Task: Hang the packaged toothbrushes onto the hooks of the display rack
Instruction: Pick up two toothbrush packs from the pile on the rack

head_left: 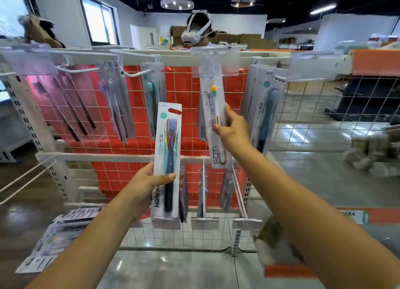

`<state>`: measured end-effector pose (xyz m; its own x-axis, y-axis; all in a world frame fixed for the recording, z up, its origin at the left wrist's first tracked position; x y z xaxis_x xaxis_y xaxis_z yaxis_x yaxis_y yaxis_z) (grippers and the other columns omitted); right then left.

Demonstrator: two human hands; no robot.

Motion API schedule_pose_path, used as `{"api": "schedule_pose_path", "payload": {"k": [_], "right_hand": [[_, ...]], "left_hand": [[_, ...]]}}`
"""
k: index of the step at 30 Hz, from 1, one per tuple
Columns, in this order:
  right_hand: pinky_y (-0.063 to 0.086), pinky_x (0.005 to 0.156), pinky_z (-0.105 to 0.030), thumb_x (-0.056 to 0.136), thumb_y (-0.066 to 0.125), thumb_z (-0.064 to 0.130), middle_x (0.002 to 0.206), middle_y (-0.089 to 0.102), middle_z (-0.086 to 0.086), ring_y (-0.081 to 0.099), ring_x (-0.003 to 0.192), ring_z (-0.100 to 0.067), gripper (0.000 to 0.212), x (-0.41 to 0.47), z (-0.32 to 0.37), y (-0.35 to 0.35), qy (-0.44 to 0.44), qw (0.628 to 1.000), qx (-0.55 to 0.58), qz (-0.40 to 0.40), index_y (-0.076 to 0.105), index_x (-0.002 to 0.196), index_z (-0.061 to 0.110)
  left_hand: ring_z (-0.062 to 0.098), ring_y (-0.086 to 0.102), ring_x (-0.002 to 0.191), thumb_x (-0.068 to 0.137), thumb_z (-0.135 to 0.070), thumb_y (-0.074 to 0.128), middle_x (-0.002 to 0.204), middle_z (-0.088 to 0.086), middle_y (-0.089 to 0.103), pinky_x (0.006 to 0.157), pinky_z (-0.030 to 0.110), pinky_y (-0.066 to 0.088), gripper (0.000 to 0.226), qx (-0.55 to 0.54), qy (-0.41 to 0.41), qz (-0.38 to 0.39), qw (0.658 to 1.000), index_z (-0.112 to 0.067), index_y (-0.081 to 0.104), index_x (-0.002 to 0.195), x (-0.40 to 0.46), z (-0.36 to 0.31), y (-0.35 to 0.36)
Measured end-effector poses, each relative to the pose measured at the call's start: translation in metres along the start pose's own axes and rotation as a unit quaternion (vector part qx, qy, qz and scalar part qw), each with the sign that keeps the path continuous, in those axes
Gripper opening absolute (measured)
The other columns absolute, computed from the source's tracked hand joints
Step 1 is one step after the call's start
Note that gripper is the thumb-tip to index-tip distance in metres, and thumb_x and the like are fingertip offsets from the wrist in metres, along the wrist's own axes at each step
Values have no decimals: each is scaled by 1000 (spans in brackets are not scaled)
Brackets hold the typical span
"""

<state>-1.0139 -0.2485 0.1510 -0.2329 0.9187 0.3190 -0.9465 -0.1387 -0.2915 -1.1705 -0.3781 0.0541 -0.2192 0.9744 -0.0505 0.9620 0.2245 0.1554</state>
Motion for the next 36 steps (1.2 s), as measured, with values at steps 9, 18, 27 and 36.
{"api": "schedule_pose_path", "payload": {"k": [9,18,27,36], "right_hand": [[49,81,-27,96,50,13,135,48,-10,57,96,-18,67,43,-12,11,17,994,-106,15,11,149,21],[42,101,-34,92,56,8,141,45,-5,49,123,-24,66,28,-13,14,35,999,-7,32,23,148,18],[52,86,-35,89,58,7,109,63,-4,60,104,-23,23,-40,-29,-2,58,970,235,-9,62,104,23],[53,68,-19,80,68,9,97,69,-2,67,86,-11,25,-92,-15,17,36,955,246,164,63,105,10]], "left_hand": [[20,67,74,81,0,58,81,5,70,62,30,57,26,2,5,10,1000,-13,60,104,-1,-6,20],[26,66,81,67,-8,64,83,8,72,85,46,52,43,-15,21,24,999,-12,59,109,-11,-11,36],[23,68,88,67,-7,64,99,15,70,81,37,55,43,-33,56,4,998,-11,60,110,-18,-10,40],[24,66,95,64,-8,65,97,8,72,84,39,52,50,-27,51,38,998,-16,60,114,-15,1,79]]}}
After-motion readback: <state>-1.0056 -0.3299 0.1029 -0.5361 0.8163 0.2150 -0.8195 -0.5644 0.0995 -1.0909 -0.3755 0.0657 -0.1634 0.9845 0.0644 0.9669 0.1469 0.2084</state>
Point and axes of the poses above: each hand's wrist, its own x-axis towards the middle knuckle, its own y-axis out of the palm, z = x × y, the point moved 9 cm from there along x, towards the middle knuckle
